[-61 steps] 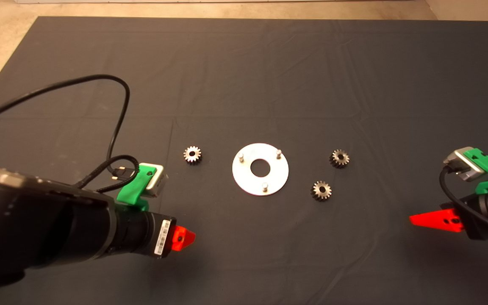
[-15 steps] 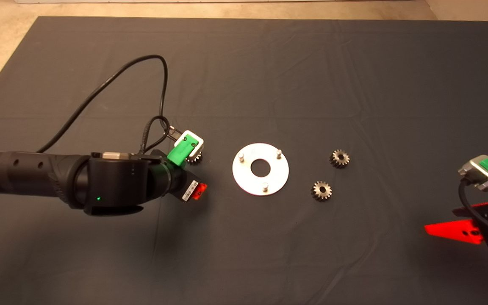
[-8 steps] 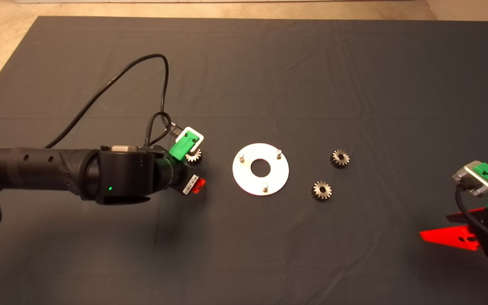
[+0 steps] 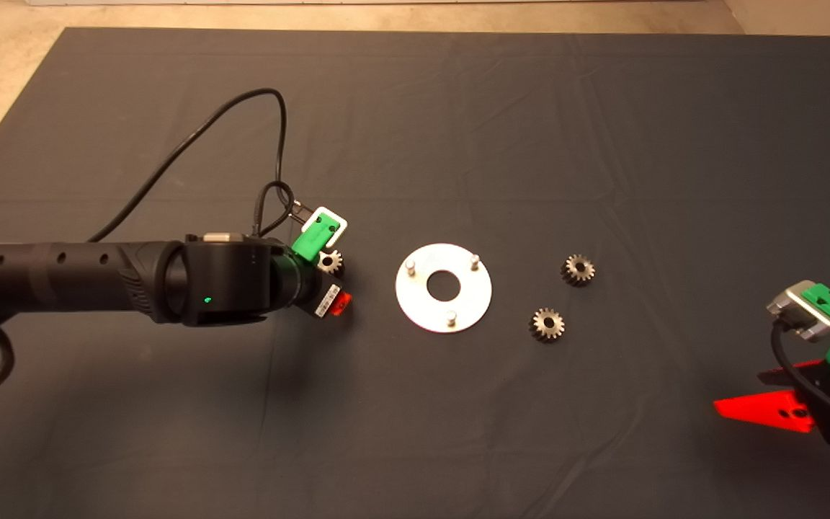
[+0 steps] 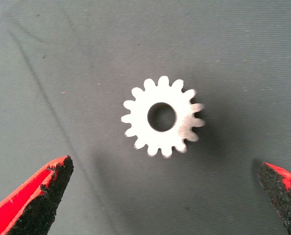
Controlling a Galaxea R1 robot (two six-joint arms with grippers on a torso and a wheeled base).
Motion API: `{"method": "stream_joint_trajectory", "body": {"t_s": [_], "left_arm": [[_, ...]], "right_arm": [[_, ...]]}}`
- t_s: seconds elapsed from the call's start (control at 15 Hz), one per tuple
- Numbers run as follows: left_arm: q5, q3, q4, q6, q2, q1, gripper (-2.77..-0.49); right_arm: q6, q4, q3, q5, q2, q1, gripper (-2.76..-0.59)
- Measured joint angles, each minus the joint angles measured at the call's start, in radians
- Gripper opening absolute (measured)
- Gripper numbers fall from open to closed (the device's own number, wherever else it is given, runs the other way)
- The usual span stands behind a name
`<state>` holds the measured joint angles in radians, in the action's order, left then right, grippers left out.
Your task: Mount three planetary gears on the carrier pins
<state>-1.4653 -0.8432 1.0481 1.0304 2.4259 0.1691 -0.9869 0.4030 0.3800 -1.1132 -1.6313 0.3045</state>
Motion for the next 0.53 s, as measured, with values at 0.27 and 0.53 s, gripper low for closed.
{"method": "stream_joint_trajectory", "body": {"t_s": [0.27, 0.53], "left_arm": [[0.036, -0.043, 0.0, 0.001, 0.015, 0.0, -0.49], [0.105, -0.08, 0.0, 0.003, 0.015, 0.0, -0.49]], "right_arm": [[0.015, 0.0, 0.0, 0.0, 0.003, 0.0, -1.15], [0.022, 0.0, 0.001, 0.0, 0.003, 0.0, -1.15]]}}
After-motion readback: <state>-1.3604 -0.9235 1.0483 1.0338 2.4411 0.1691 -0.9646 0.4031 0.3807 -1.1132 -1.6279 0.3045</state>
